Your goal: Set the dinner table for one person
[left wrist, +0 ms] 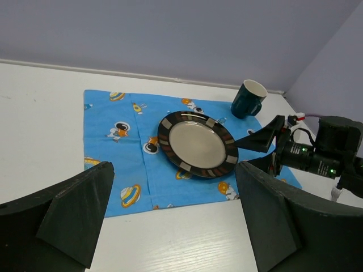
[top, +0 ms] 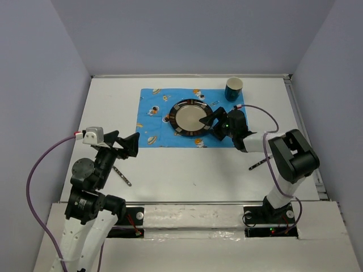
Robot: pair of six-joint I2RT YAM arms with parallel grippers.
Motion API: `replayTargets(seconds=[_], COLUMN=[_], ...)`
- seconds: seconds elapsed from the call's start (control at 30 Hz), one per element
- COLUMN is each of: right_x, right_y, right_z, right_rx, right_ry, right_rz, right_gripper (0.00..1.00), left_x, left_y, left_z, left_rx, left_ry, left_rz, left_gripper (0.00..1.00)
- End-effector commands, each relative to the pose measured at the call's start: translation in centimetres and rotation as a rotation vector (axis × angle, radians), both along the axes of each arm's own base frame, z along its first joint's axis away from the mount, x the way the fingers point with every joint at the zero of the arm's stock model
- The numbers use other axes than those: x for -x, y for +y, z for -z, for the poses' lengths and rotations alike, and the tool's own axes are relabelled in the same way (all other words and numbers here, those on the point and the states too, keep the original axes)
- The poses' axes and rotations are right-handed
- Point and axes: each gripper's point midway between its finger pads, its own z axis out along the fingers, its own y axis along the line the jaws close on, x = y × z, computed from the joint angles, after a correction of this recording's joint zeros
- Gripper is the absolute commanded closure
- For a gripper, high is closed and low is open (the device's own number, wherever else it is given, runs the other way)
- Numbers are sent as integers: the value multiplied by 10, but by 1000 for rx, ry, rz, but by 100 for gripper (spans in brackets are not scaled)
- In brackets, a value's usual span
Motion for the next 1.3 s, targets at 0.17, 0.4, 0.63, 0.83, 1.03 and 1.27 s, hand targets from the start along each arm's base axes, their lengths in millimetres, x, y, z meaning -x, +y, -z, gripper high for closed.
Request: replayTargets(seconds=[0.17,0.4,0.63,0.83,1.03,1.27], right_x=[56,130,180,199,179,164], right_y=[-67,-157,-213,-246,-247,-251], right_z=[-6,-13,-20,-8,-3,15], right_rx=[351,623,731,786,830,824], right_ry=[9,245,447,555,574,600], right_rz=[21,190,381,472,437,436], right_gripper=[7,26,46,48,40,43], left_x=[29,57,71,74,77,78], left_y=[-14,-17,-5,1,0,-4], left_z=[-37,-52,-61,-59,-59,-59], left_rx=[44,74,127,150,162,155], left_ry=[-144,-229,-263,-248,-245,-243], left_rz=[102,178,161,147,168,187], left_gripper=[1,1,1,1,1,1])
